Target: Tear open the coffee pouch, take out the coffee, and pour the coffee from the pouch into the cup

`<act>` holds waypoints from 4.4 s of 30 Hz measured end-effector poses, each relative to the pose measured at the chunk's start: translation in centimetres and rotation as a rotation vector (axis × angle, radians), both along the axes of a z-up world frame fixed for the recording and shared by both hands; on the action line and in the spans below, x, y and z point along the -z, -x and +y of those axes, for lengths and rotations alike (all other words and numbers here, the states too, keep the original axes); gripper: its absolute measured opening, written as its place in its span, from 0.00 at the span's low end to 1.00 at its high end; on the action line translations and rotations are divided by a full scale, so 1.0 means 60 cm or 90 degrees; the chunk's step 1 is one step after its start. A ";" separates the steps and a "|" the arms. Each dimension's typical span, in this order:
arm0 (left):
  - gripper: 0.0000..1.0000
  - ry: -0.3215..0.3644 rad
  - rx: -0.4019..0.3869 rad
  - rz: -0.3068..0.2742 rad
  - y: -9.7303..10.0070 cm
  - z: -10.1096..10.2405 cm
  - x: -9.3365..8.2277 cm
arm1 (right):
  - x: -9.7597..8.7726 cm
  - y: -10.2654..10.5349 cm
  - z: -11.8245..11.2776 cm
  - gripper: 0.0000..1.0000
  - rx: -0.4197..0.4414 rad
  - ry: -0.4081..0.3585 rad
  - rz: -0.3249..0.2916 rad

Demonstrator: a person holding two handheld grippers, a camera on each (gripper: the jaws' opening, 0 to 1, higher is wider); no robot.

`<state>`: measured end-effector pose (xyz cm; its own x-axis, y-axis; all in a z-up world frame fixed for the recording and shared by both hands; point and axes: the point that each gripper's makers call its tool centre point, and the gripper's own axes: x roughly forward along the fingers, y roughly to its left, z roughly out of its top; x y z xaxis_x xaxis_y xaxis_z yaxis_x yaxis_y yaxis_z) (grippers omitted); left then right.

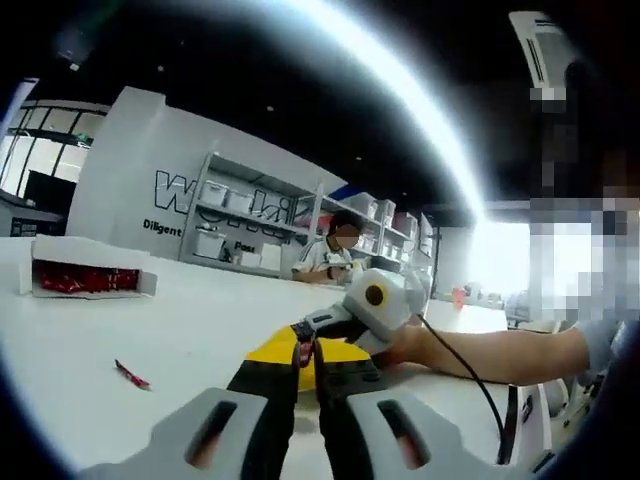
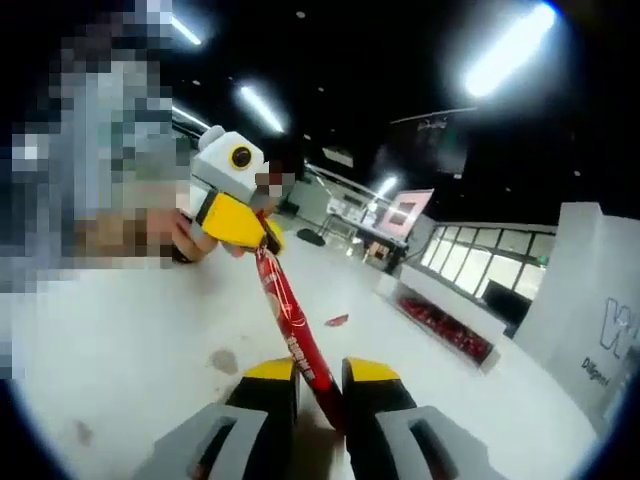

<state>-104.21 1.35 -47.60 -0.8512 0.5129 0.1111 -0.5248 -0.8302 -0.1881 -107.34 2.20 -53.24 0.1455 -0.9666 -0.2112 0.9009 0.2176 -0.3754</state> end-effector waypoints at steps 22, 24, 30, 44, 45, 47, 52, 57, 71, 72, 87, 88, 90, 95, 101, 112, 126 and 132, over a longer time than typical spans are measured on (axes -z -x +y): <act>0.19 0.098 0.002 0.003 0.010 0.016 0.021 | -0.006 -0.041 0.003 0.14 -0.069 -0.006 -0.102; 0.17 0.099 0.000 0.001 0.012 0.015 0.021 | -0.006 -0.045 0.002 0.14 -0.075 -0.008 -0.103; 0.14 0.090 0.006 -0.013 0.015 0.016 0.024 | -0.005 -0.046 0.003 0.14 -0.075 -0.011 -0.101; 0.12 0.044 0.019 -0.001 0.010 0.015 0.009 | -0.018 -0.062 0.021 0.12 -0.092 -0.013 -0.157; 0.12 0.042 0.020 0.001 0.009 0.015 0.008 | -0.019 -0.062 0.022 0.12 -0.093 -0.012 -0.160; 0.12 0.034 0.022 0.004 0.006 0.016 0.006 | -0.025 -0.062 0.024 0.12 -0.096 -0.003 -0.172; 0.12 0.013 0.029 0.003 -0.001 0.018 0.003 | -0.040 -0.060 0.035 0.12 -0.102 0.017 -0.203; 0.11 0.006 0.035 0.007 -0.003 0.018 0.000 | -0.045 -0.063 0.037 0.12 -0.108 0.024 -0.219; 0.11 -0.009 0.041 0.017 0.001 0.012 -0.010 | -0.079 -0.059 0.053 0.11 -0.124 0.073 -0.273; 0.11 -0.011 0.042 0.019 -0.001 0.012 -0.011 | -0.082 -0.059 0.054 0.11 -0.127 0.076 -0.282; 0.15 -0.005 0.057 0.014 -0.003 0.022 -0.006 | -0.084 -0.072 0.059 0.08 -0.155 0.071 -0.301; 0.15 0.002 0.060 0.015 -0.005 0.026 -0.004 | -0.084 -0.073 0.059 0.08 -0.157 0.070 -0.302; 0.15 0.009 0.062 0.015 -0.006 0.029 -0.002 | -0.083 -0.076 0.058 0.08 -0.159 0.069 -0.303; 0.17 0.016 0.068 0.015 -0.005 0.031 -0.001 | -0.080 -0.082 0.055 0.07 -0.164 0.060 -0.302; 0.16 0.018 0.077 0.016 -0.008 0.036 0.000 | -0.059 -0.102 0.047 0.07 -0.178 0.016 -0.286; 0.12 0.011 0.089 0.012 -0.011 0.038 -0.001 | -0.064 -0.098 0.052 0.07 -0.173 0.024 -0.282; 0.11 0.025 0.069 0.012 -0.011 0.033 0.003 | -0.072 -0.074 0.056 0.02 -0.144 0.053 -0.311; 0.11 0.024 0.066 0.015 -0.010 0.031 0.001 | -0.064 -0.070 0.048 0.28 -0.127 0.054 -0.290</act>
<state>-103.61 3.21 -47.65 -0.7905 0.6026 0.1093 -0.6125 -0.7772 -0.1443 -103.14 5.05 -49.42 0.3888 -0.9213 -0.0052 0.9211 0.3886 0.0227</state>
